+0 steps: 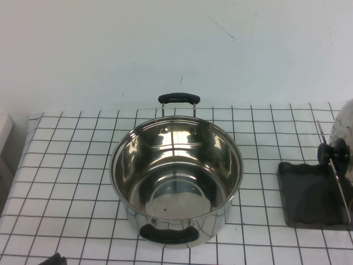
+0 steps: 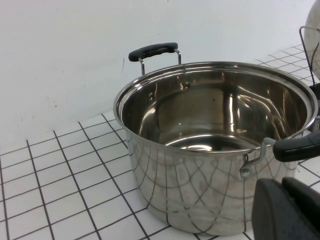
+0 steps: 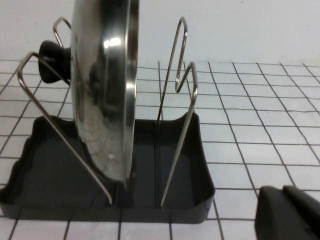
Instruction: Put pot lid on rack
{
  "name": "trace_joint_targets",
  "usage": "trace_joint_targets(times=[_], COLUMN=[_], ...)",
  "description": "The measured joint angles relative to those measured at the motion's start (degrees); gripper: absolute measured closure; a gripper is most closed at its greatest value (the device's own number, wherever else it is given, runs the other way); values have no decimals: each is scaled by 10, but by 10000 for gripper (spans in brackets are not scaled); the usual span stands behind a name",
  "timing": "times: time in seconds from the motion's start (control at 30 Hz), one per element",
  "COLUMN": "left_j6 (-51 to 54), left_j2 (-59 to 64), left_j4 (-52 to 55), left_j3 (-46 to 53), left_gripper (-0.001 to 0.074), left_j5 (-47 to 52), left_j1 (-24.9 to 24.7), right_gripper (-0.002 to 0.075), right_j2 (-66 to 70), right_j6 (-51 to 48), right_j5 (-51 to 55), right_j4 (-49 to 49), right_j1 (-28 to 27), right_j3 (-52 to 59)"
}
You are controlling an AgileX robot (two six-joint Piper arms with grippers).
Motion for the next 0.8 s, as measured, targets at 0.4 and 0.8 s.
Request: trace_joint_targets(times=[0.4,0.8], left_j6=[0,0], left_j2=[0,0], left_j4=[0,0], left_j3=[0,0], left_gripper=[737,737], left_j5=[-1,-1], left_j1=[0,0], right_gripper=[728,728], right_j2=[-57,-73], right_j6=[37,118], right_j5=[108,109], right_j4=[10,10], right_j1=[22,37], right_j3=[4,4])
